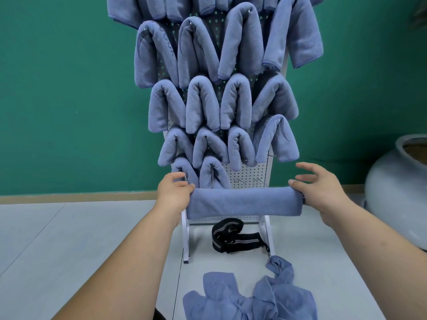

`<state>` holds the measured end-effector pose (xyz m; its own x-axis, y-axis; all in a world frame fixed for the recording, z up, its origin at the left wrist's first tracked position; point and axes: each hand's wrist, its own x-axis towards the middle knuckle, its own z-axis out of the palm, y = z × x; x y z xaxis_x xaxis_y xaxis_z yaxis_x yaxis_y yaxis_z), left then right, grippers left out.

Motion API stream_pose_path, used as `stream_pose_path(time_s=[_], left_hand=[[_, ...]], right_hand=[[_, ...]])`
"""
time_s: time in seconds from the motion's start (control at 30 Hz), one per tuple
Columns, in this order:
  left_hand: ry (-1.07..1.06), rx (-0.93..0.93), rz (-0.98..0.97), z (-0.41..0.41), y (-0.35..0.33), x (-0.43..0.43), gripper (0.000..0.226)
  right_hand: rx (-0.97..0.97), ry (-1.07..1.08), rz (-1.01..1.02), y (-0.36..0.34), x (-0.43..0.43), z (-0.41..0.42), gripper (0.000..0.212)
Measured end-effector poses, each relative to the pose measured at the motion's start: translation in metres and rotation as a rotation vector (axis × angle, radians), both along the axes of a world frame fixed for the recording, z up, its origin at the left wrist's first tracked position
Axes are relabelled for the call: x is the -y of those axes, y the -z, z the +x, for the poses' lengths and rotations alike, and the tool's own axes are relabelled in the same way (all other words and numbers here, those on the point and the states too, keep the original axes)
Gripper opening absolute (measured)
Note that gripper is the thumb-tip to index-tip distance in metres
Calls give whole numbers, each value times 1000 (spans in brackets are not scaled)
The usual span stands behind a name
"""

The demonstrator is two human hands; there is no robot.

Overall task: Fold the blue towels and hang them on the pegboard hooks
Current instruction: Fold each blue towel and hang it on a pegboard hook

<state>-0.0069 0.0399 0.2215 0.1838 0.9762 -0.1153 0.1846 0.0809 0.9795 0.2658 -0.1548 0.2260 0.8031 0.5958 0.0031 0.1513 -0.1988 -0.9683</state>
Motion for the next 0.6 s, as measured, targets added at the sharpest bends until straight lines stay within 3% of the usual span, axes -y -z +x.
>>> stream_pose_path(time_s=[0.1, 0.3, 0.43, 0.53, 0.6], left_hand=[[43, 47, 55, -1, -1, 1, 32], [202, -13, 119, -3, -4, 2, 20], [429, -283, 266, -11, 2, -2, 45], [503, -542, 439, -12, 4, -5, 33], [480, -564, 452, -11, 5, -6, 17]], right_hand=[[64, -66, 66, -1, 1, -1, 29], [87, -252, 39, -11, 6, -6, 23], [487, -307, -280, -7, 11, -3, 52], [700, -324, -413, -5, 9, -6, 33], [723, -299, -445, -4, 9, -5, 22]])
